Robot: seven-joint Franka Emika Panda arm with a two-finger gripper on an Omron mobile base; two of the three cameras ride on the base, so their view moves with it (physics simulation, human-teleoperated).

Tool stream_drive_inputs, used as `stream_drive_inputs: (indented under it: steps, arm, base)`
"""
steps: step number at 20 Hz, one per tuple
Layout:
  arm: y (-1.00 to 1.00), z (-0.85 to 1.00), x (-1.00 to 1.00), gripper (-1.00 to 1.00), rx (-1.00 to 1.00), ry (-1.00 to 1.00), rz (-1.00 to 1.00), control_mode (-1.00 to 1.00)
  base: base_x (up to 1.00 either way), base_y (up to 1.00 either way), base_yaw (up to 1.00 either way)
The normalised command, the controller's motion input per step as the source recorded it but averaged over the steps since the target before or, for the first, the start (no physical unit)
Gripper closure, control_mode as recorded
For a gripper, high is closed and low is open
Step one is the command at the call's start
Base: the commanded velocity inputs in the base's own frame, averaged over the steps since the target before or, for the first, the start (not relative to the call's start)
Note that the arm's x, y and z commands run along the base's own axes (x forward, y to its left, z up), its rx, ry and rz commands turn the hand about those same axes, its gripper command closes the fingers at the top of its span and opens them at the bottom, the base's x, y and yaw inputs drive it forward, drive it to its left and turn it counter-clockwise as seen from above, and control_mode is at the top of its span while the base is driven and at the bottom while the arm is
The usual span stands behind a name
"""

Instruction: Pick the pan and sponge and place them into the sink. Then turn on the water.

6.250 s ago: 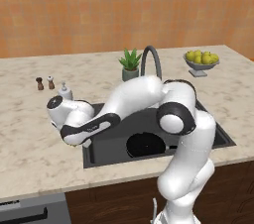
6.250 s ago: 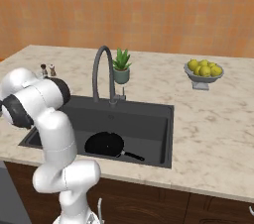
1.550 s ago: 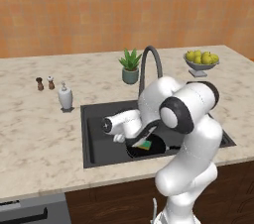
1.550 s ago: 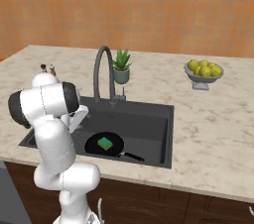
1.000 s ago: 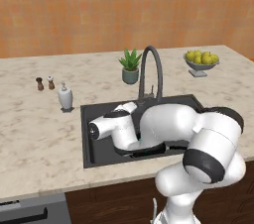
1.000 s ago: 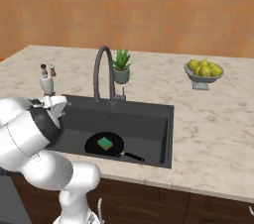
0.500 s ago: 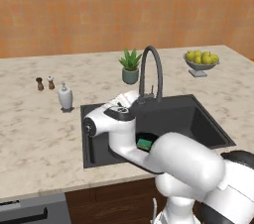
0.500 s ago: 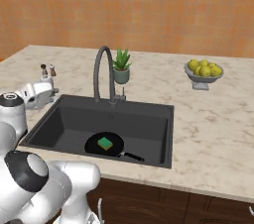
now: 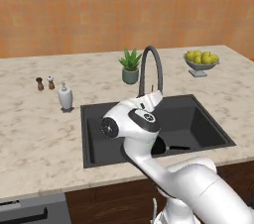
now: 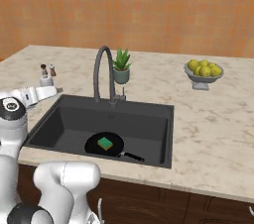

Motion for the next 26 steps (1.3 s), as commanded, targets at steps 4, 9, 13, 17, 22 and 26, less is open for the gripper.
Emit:
stream_drive_inputs:
  steps: [4, 9, 13, 17, 22, 26]
  arm:
    - [-0.81, 0.56, -0.04, -1.00, 0.34, -0.04, 0.02, -1.00]
    - [-0.75, 0.56, 0.00, -1.00, 0.34, 0.03, 0.05, -1.00]
    - [-0.70, 0.41, 0.00, -1.00, 0.26, 0.04, 0.07, -1.00]
    - [-0.69, 0.28, 0.01, -1.00, 0.33, 0.00, 0.01, -1.00]
    - [-0.62, 0.13, 0.12, -1.00, 0.42, -0.01, 0.00, -1.00]
    - [-0.64, 0.13, 0.09, -1.00, 0.58, 0.00, 0.00, -1.00]
  base:
    - [0.00, 0.00, 0.00]
    - [0.00, 0.00, 0.00]
    - [0.00, 0.00, 0.00]
    - [0.00, 0.00, 0.00]
    - [0.00, 0.00, 0.00]
    - [0.00, 0.00, 0.00]
